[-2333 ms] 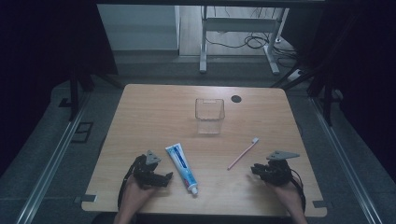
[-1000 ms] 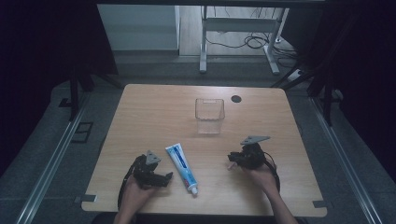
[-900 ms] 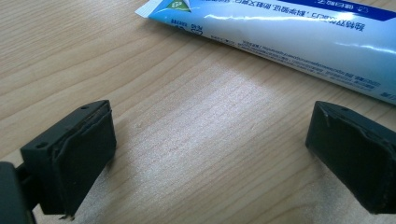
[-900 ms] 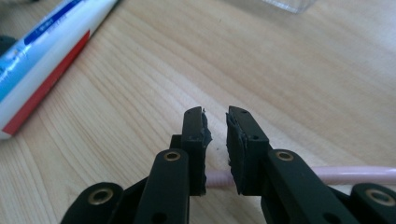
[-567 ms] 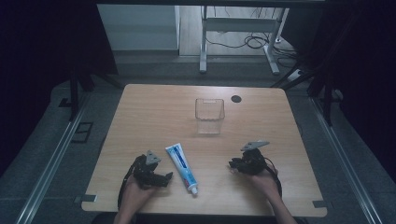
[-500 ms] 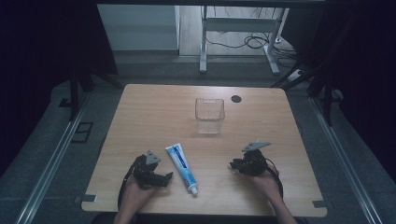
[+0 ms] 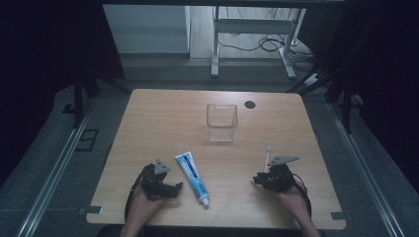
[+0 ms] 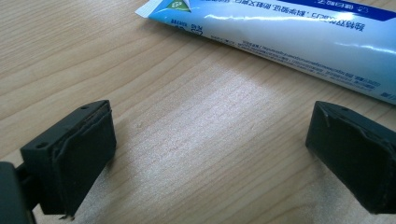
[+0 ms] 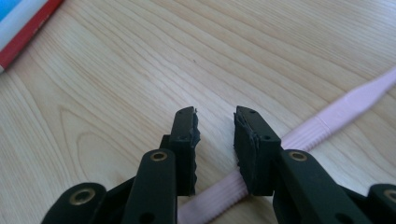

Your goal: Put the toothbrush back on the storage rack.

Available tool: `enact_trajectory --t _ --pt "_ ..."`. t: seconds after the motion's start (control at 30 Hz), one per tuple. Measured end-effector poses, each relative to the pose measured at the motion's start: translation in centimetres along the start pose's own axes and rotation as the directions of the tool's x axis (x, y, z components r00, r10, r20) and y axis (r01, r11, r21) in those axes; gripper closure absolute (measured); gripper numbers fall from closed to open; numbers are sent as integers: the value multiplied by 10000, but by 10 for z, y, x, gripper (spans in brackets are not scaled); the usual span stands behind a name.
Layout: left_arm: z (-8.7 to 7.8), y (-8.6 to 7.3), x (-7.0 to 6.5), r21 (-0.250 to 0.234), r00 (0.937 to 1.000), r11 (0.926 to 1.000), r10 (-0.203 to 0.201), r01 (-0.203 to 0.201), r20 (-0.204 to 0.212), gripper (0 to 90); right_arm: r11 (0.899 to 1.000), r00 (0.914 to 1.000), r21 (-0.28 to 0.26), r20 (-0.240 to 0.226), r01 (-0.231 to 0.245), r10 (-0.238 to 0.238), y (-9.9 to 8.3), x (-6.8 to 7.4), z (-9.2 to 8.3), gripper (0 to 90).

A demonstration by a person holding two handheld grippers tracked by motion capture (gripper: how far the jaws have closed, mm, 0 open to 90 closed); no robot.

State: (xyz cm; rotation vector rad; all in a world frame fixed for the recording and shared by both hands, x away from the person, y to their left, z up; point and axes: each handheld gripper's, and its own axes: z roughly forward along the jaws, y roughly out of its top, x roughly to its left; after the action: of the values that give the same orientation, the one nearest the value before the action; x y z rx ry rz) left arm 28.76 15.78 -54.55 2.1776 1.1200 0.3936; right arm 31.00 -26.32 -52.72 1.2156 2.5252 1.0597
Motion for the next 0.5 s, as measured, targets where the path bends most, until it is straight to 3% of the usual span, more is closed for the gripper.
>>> enact_trajectory --t 0.5 --pt "0 0 0 1 10000 10000 69 -69 1 19 9995 9974 38 636 -327 324 -18 -24 -24 677"
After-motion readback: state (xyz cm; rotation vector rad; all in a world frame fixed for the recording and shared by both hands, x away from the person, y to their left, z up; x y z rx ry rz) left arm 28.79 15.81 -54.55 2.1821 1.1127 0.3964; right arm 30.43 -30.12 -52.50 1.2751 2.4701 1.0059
